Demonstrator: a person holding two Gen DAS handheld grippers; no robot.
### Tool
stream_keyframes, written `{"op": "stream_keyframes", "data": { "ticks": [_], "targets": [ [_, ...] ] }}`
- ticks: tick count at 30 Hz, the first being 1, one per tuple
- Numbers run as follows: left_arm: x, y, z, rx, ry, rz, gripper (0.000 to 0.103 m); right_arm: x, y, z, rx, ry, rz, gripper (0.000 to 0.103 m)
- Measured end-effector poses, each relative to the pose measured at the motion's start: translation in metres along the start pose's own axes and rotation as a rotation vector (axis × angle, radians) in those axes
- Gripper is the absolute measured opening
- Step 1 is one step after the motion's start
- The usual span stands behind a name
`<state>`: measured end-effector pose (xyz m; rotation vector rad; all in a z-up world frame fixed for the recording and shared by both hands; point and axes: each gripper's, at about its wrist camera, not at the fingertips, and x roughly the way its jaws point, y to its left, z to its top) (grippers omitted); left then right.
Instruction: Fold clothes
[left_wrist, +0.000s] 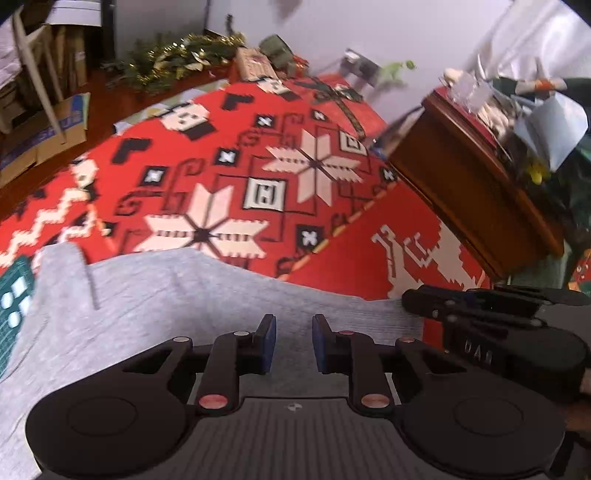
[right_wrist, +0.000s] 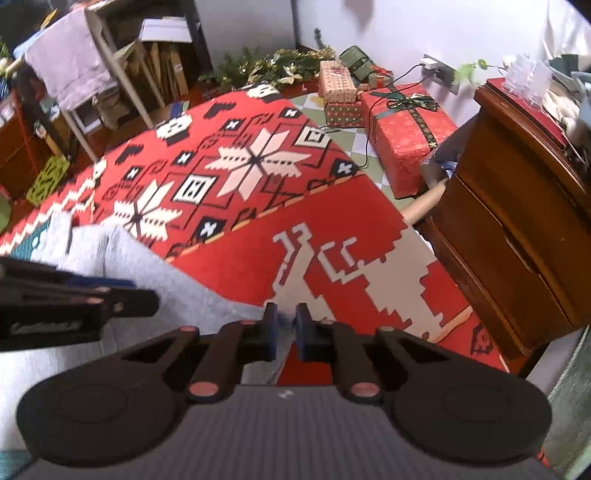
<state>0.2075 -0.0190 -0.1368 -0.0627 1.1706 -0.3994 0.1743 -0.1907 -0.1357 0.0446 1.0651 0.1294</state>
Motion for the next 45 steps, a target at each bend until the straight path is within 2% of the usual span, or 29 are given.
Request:
{"op": "stream_keyframes", "data": {
  "ticks": [1, 5, 8, 16, 17, 19, 22, 25, 28, 31, 36, 41, 45],
  "targets": [
    [0.003, -0.001, 0.001, 0.002, 0.006, -0.003, 0.020, 0.000, 0.001, -0.001, -0.002, -0.004, -0.006, 0.001],
    [0.009, -0.003, 0.004, 0.003, 0.004, -0.019, 0.020, -0.004, -0.007, 0.001, 0.044, -0.042, -0.052, 0.001],
    [0.013, -0.006, 0.009, 0.009, -0.005, -0.023, 0.019, -0.002, -0.011, 0.004, 0.061, -0.036, -0.066, 0.001],
    [0.013, -0.009, 0.012, -0.030, -0.006, -0.010, 0.019, 0.002, -0.001, 0.001, -0.002, -0.041, -0.118, 0.003],
    [0.011, -0.009, 0.012, -0.035, 0.000, -0.006, 0.020, 0.002, 0.000, 0.001, -0.009, -0.043, -0.126, 0.006],
    [0.008, -0.009, 0.012, -0.047, 0.019, 0.008, 0.038, 0.002, 0.001, 0.001, -0.008, -0.044, -0.133, 0.011],
    [-0.002, -0.009, 0.012, -0.044, 0.014, 0.020, 0.041, 0.000, -0.003, 0.002, 0.022, -0.047, -0.135, 0.023],
    [-0.013, -0.009, 0.012, -0.024, 0.008, 0.036, 0.049, -0.006, -0.008, 0.005, 0.043, -0.057, -0.143, 0.023],
    [-0.024, -0.005, 0.011, -0.029, 0.005, 0.056, 0.058, -0.016, -0.010, 0.006, 0.054, -0.070, -0.144, 0.028],
    [-0.034, 0.002, 0.009, -0.046, -0.008, 0.079, 0.062, -0.025, -0.005, 0.005, 0.050, -0.069, -0.139, 0.029],
    [-0.058, 0.021, -0.006, -0.121, -0.063, 0.130, 0.074, -0.045, 0.018, 0.001, 0.035, -0.065, -0.119, 0.041],
    [-0.087, 0.050, -0.032, -0.233, -0.145, 0.149, 0.077, -0.058, 0.054, -0.006, -0.035, -0.060, -0.082, 0.052],
    [-0.110, 0.070, -0.056, -0.264, -0.207, 0.222, 0.080, -0.063, 0.087, -0.013, -0.090, -0.050, -0.042, 0.056]
  ]
}}
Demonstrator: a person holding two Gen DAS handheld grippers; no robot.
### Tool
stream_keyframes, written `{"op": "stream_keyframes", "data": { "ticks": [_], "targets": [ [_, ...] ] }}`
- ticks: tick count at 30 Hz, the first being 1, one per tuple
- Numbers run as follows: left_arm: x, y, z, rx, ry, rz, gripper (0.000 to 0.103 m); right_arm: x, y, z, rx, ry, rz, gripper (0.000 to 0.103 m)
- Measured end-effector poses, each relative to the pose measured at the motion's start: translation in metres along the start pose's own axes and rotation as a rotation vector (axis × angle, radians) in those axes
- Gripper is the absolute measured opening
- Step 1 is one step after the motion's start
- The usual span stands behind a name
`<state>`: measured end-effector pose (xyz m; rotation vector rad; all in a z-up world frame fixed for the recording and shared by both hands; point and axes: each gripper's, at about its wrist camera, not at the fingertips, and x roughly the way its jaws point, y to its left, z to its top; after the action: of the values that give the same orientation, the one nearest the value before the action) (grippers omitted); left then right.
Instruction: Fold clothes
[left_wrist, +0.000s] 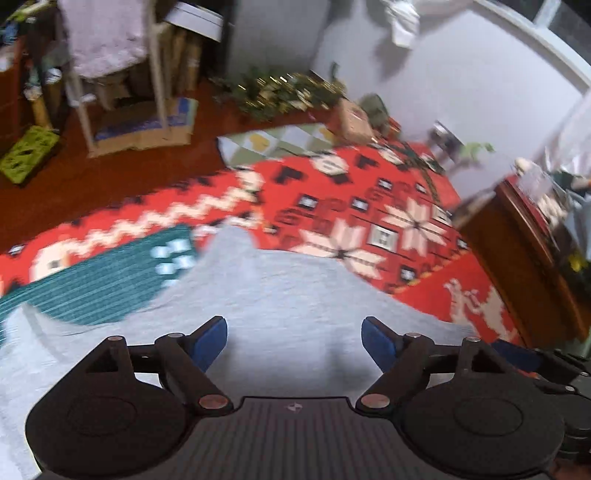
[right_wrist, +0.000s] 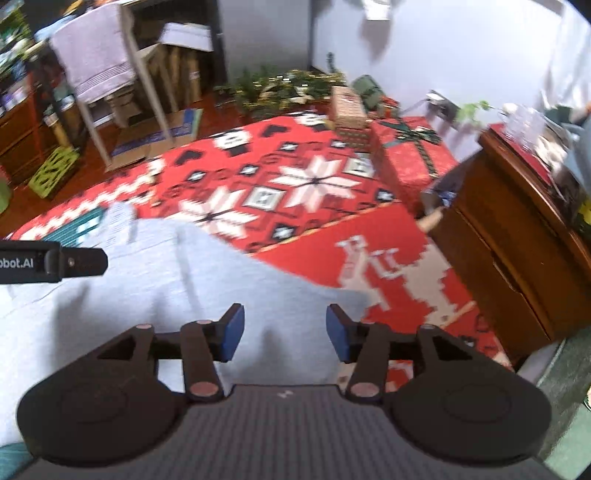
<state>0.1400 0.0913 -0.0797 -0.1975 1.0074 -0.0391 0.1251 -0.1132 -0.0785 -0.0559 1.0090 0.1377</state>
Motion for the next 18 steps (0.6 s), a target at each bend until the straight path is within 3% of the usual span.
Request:
{"op": "stream_keyframes", "data": {
  "ticks": [5, 10, 14, 18],
  "targets": [
    [-0.026, 0.032, -0.018, 0.032, -0.094, 0.059, 0.083, -0.007, 0.040, -0.002, -0.059, -0.010, 0.047, 0.071],
    [-0.044, 0.066, -0.036, 0.051, -0.138, -0.018, 0.084, -0.011, 0.076, -0.006, -0.109, -0.013, 0.071, 0.075],
    [-0.049, 0.093, -0.047, -0.015, -0.107, -0.004, 0.084, -0.008, 0.093, -0.012, -0.105, 0.012, 0.078, 0.081],
    [-0.055, 0.123, -0.062, -0.169, -0.095, -0.016, 0.084, -0.006, 0.109, -0.020, -0.128, 0.043, 0.107, 0.081]
  ]
}}
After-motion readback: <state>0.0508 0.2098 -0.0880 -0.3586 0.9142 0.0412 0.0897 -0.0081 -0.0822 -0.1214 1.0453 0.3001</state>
